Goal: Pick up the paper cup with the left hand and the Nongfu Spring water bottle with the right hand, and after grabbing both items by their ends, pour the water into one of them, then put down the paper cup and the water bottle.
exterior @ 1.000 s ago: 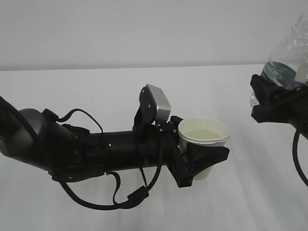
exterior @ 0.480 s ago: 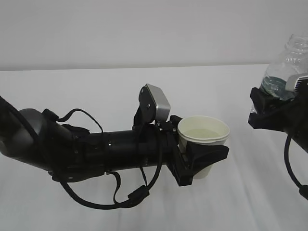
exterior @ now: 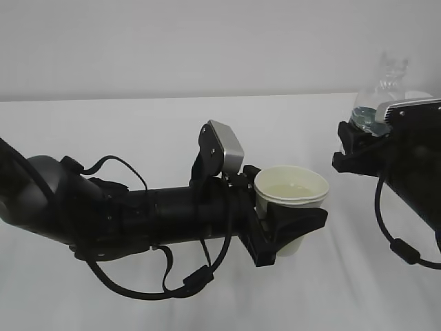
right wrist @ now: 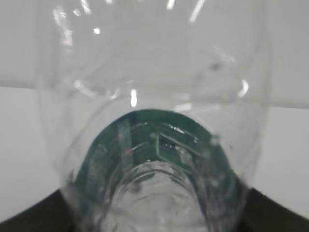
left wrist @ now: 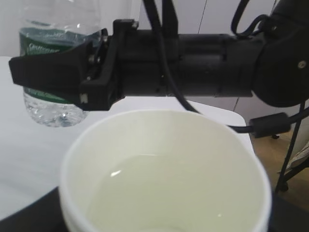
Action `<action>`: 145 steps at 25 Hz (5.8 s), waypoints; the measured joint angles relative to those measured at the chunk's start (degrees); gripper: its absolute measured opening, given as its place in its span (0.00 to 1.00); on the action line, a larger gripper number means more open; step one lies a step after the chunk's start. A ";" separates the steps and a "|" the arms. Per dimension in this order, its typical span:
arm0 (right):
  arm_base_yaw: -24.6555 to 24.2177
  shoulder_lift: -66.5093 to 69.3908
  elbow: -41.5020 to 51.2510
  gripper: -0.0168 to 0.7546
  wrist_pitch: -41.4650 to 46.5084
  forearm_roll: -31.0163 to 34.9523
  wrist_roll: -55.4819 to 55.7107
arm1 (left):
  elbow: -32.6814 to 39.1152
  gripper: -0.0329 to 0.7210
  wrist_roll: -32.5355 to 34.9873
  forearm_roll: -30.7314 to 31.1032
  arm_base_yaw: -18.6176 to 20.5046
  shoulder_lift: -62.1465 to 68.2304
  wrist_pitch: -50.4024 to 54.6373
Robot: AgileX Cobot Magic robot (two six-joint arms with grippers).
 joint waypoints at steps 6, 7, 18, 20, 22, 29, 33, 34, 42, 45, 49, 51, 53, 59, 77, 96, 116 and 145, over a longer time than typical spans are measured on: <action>0.00 4.50 -2.39 0.55 0.00 0.00 0.00 | 0.00 0.67 0.00 -0.33 0.00 0.00 0.00; 0.00 5.08 -2.76 0.55 0.00 0.00 0.00 | 0.00 0.67 0.00 -0.45 0.00 0.00 0.00; 0.00 10.88 -7.14 0.55 0.00 0.00 0.19 | 0.00 0.67 2.08 -0.57 0.00 0.00 0.00; 0.00 12.18 -8.06 0.55 -0.11 0.00 0.23 | 0.00 0.67 2.59 -0.57 0.00 0.00 0.12; 0.00 13.41 -8.69 0.55 -0.11 0.00 0.23 | 0.00 0.67 2.88 -0.57 0.00 0.00 0.34; 0.00 15.98 -10.98 0.55 -0.21 0.00 0.45 | 0.00 0.67 2.99 -0.57 0.00 0.00 0.66; 0.00 16.73 -11.61 0.55 -0.21 0.00 0.45 | 0.00 0.67 2.99 -0.57 0.00 0.00 0.90; 0.00 16.73 -11.69 0.55 -0.21 0.00 0.45 | 0.00 0.67 2.99 -0.57 0.00 0.00 0.98; 0.09 17.96 -12.83 0.55 -0.21 0.00 0.45 | 0.00 0.67 2.99 -0.57 0.00 0.00 0.98; 0.09 18.10 -12.86 0.55 -0.21 0.00 0.45 | 0.00 0.67 2.99 -0.57 0.00 0.00 1.03; 0.09 18.60 -12.95 0.55 -0.21 0.00 0.45 | 0.00 0.67 2.99 -0.57 0.00 0.00 1.11; 0.09 18.88 -12.95 0.55 -0.34 0.00 0.45 | 0.00 0.67 2.99 -0.57 0.00 0.00 1.11; 0.09 18.88 -13.07 0.55 -0.34 0.00 0.45 | 0.00 0.67 2.99 -0.57 0.00 0.00 1.15; 0.09 19.01 -13.07 0.56 -0.34 0.00 1.32 | 0.00 0.67 2.99 -0.57 0.00 0.00 1.25; 0.09 19.01 -13.07 0.86 -0.92 0.00 3.51 | 0.00 0.67 2.99 -0.57 0.00 0.00 1.29; 0.09 13.30 -5.45 0.86 -1.28 -0.75 3.81 | 0.00 0.67 2.99 -1.16 0.00 0.00 1.29; 0.09 -0.41 12.27 0.85 -1.28 -0.98 4.04 | 0.00 0.67 4.32 -7.53 0.00 0.00 4.37; 0.09 -2.61 14.01 0.80 -1.28 -5.98 4.13 | 6.47 0.67 12.99 -15.17 13.75 -0.77 -0.66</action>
